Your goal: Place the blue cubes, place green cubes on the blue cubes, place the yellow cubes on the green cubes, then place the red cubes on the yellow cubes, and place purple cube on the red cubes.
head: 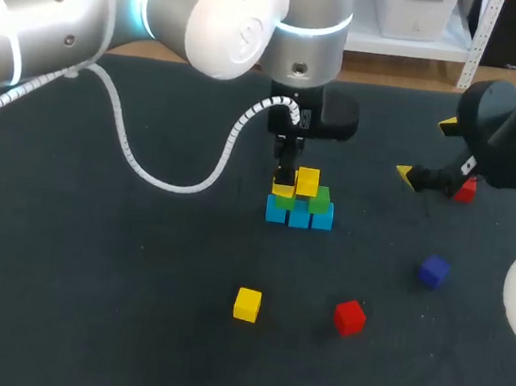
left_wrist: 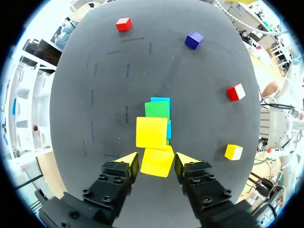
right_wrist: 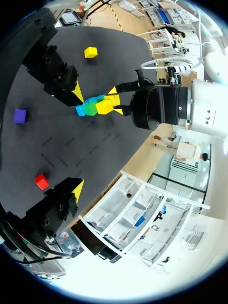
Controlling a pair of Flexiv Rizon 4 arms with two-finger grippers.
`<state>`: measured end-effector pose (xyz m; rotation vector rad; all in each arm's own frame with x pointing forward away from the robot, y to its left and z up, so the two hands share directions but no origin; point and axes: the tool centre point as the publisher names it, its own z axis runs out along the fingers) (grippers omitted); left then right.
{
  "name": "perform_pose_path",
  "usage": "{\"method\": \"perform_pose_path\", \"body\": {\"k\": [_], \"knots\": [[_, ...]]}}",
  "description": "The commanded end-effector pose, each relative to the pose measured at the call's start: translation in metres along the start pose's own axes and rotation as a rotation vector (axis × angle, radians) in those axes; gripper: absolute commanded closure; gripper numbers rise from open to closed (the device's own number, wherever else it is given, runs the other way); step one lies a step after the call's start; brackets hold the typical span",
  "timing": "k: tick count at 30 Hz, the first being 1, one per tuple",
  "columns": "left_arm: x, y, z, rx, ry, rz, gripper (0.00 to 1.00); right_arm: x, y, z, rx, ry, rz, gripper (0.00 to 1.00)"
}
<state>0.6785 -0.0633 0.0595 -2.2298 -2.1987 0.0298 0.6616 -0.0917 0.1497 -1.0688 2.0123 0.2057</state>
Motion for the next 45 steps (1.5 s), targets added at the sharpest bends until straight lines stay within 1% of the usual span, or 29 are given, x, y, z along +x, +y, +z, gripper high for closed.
{"method": "perform_pose_path", "body": {"k": [1, 2, 3, 5, 6, 9, 16, 20, 22, 27, 35, 45], "knots": [[-0.0002, 0.0009, 0.0004, 0.001, 0.0, 0.002, 0.51, -0.0004, 0.0011, 0.0001, 0.007, 0.004, -0.001, 0.0], [-0.0002, 0.0008, 0.0004, 0.0, 0.0, 0.002, 0.5, -0.0004, 0.0011, 0.0001, 0.007, 0.004, -0.001, 0.0], [-0.0001, 0.0006, 0.0002, -0.001, -0.001, 0.002, 0.4, -0.0004, 0.0011, 0.0001, 0.007, 0.004, -0.001, 0.0], [0.0004, 0.0003, -0.0004, -0.002, -0.003, 0.0, 0.37, -0.0004, 0.0011, 0.0001, 0.007, 0.004, -0.001, 0.0], [0.0007, 0.0002, -0.0005, -0.003, -0.005, -0.002, 0.32, -0.0004, 0.0011, 0.0001, 0.007, 0.004, -0.001, 0.0], [0.0007, 0.0, -0.0004, -0.004, -0.011, -0.007, 0.31, -0.0004, 0.0011, 0.0001, 0.007, 0.004, -0.001, 0.0], [0.001, -0.0001, 0.0002, -0.005, -0.016, -0.019, 0.34, -0.0004, 0.0011, 0.0001, 0.007, 0.004, -0.001, 0.0], [0.0011, -0.0003, 0.0003, -0.004, -0.013, -0.028, 0.42, -0.0004, 0.0011, 0.0001, 0.007, 0.004, -0.001, 0.0], [0.0012, -0.0005, 0.0003, -0.005, -0.013, -0.029, 0.42, -0.0004, 0.0011, 0.0001, 0.007, 0.004, -0.001, 0.0], [0.0011, -0.0006, 0.0004, -0.005, -0.013, -0.03, 0.5, -0.0004, 0.0011, 0.0001, 0.007, 0.004, -0.001, 0.0], [0.0004, -0.0006, 0.0011, -0.003, -0.014, -0.031, 0.53, -0.0004, 0.0011, 0.0001, 0.007, 0.004, -0.001, 0.0], [0.0011, -0.0006, 0.0014, -0.004, -0.017, -0.04, 0.58, -0.0004, 0.0011, 0.0001, 0.007, 0.004, -0.001, 0.0]]}}
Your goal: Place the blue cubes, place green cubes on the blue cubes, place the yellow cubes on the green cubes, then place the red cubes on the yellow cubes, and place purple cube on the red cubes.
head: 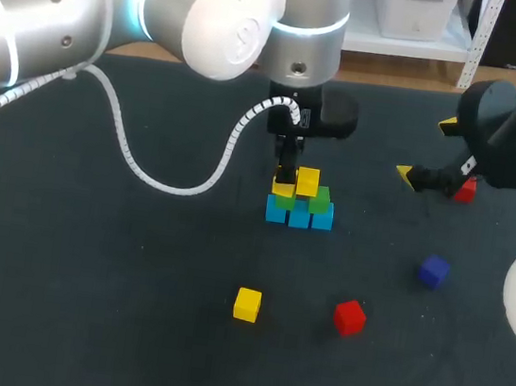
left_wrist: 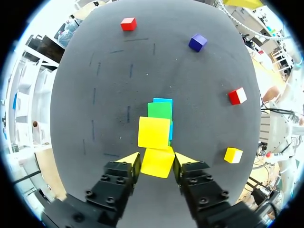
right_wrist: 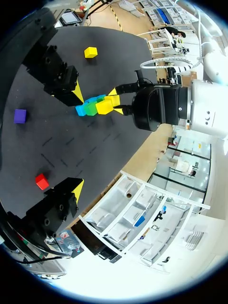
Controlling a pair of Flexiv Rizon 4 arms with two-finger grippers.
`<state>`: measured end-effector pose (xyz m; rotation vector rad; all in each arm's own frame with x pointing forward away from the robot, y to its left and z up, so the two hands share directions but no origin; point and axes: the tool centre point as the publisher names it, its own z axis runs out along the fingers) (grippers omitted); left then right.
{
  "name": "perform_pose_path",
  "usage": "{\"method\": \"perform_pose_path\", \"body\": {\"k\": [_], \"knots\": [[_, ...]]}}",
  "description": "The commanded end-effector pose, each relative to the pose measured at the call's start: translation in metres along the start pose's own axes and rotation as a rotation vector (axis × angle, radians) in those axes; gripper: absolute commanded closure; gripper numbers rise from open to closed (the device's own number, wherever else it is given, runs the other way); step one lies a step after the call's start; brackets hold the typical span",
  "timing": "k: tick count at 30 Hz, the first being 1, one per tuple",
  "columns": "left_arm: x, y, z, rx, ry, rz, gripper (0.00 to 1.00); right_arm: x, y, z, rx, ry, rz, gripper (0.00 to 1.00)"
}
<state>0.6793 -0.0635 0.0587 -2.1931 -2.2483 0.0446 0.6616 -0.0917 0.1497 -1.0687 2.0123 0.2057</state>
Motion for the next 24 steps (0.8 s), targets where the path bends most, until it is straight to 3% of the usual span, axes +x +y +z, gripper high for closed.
{"method": "perform_pose_path", "body": {"k": [1, 7, 13, 19, 22, 24], "knots": [[0.0014, -0.0014, 0.0007, -0.003, -0.004, -0.002, 0.59, -0.0004, 0.0011, 0.0001, 0.007, 0.004, -0.001, 0.0], [0.001, -0.0013, 0.0013, -0.003, -0.005, -0.003, 0.7, -0.0004, 0.0011, 0.0001, 0.007, 0.004, -0.001, 0.0], [0.0002, -0.001, 0.0016, -0.002, -0.004, -0.001, 0.71, -0.0004, 0.0011, 0.0001, 0.007, 0.004, -0.001, 0.0], [-0.0002, -0.0009, 0.002, -0.001, -0.002, 0.0, 0.67, -0.0004, 0.0011, 0.0001, 0.007, 0.004, -0.001, 0.0], [-0.0005, -0.001, 0.0022, -0.001, -0.002, 0.0, 0.56, -0.0004, 0.0011, 0.0001, 0.007, 0.004, -0.001, 0.0], [-0.0006, -0.0011, 0.0022, -0.001, -0.002, 0.001, 0.55, -0.0004, 0.0011, 0.0001, 0.007, 0.004, -0.001, 0.0]]}}
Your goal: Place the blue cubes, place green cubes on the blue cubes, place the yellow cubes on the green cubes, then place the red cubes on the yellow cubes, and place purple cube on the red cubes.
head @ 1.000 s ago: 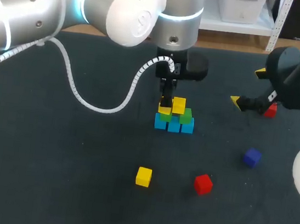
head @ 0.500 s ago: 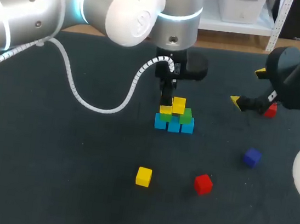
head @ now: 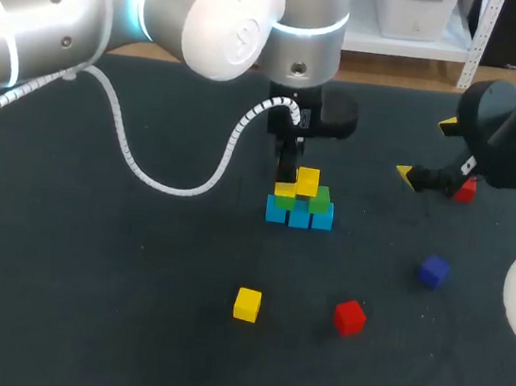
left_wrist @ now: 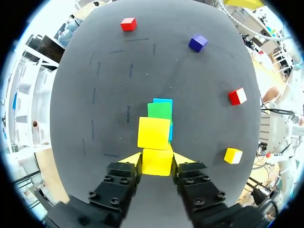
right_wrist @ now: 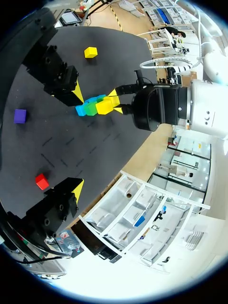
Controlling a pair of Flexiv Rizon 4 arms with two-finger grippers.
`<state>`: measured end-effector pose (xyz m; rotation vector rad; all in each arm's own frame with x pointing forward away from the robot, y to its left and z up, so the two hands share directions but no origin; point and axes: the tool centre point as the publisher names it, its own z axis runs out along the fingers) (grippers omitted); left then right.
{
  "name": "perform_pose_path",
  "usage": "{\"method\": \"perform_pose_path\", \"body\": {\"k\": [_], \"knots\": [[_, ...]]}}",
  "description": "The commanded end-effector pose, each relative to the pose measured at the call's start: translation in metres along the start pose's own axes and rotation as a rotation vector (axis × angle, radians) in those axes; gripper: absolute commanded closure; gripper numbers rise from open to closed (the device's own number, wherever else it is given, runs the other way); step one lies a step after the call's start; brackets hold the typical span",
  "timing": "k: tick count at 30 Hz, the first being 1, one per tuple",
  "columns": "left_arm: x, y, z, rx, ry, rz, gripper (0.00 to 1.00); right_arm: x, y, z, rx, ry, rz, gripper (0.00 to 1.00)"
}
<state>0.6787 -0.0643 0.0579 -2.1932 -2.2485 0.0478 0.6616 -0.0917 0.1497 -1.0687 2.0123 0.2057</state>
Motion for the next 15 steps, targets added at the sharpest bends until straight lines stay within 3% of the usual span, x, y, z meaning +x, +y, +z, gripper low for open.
{"method": "perform_pose_path", "body": {"k": [1, 8, 9, 14, 15], "knots": [[0.0, -0.0007, 0.0015, -0.002, 0.0, 0.001, 0.54, -0.0004, 0.0011, 0.0001, 0.007, 0.004, -0.001, 0.0], [0.0002, -0.0013, 0.0018, -0.001, 0.0, -0.002, 0.35, -0.0004, 0.0011, 0.0001, 0.007, 0.004, -0.001, 0.0], [0.0002, -0.0014, 0.0018, -0.002, 0.0, -0.002, 0.22, -0.0004, 0.0011, 0.0001, 0.007, 0.004, -0.001, 0.0], [0.001, -0.0014, 0.0012, -0.005, 0.001, -0.009, 0.13, -0.0004, 0.0011, 0.0001, 0.007, 0.004, -0.001, 0.0], [0.0015, -0.0015, 0.0008, -0.006, 0.002, -0.014, 0.02, -0.0004, 0.0011, 0.0001, 0.007, 0.004, -0.001, 0.0]]}}
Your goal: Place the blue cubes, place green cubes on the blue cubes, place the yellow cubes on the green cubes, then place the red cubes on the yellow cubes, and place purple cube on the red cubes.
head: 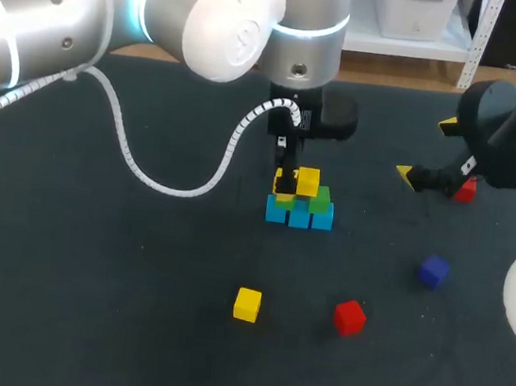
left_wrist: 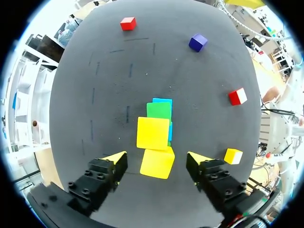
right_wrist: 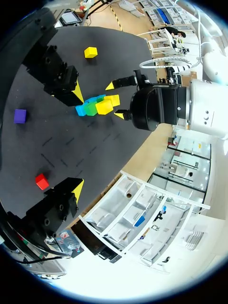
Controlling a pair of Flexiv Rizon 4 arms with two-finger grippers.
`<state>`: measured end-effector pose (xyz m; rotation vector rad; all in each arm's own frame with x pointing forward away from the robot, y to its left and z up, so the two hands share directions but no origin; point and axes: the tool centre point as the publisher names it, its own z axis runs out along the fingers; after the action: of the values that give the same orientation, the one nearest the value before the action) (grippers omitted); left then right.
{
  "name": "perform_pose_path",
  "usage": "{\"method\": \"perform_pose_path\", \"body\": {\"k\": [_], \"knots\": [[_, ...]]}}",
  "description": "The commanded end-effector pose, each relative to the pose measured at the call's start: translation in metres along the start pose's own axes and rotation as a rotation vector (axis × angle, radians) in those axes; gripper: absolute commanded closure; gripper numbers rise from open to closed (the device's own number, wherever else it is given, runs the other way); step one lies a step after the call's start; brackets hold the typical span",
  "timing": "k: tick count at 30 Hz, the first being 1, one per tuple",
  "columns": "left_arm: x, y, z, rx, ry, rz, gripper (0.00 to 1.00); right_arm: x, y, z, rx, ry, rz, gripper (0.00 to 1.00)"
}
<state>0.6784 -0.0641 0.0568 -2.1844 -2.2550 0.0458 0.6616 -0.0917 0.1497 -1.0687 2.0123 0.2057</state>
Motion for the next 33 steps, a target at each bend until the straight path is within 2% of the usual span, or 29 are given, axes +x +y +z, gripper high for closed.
{"method": "perform_pose_path", "body": {"k": [1, 10, 19, 28, 33], "knots": [[0.002, -0.001, -0.001, -0.008, 0.002, -0.011, 0.0, 0.0, 0.001, 0.0, 0.007, 0.004, -0.001, 0.0], [0.008, -0.003, -0.008, -0.046, 0.021, -0.052, 0.0, 0.0, 0.001, 0.0, 0.007, 0.004, -0.001, 0.0], [0.025, -0.008, -0.016, -0.07, 0.033, -0.09, 0.0, 0.0, 0.001, 0.0, 0.007, 0.004, -0.001, 0.0], [0.046, -0.023, -0.025, -0.082, 0.033, -0.103, 0.0, 0.0, 0.001, 0.0, 0.007, 0.004, -0.001, 0.0], [0.053, -0.035, -0.021, -0.073, 0.048, -0.092, 0.0, 0.0, 0.001, 0.0, 0.007, 0.004, -0.001, 0.0]]}}
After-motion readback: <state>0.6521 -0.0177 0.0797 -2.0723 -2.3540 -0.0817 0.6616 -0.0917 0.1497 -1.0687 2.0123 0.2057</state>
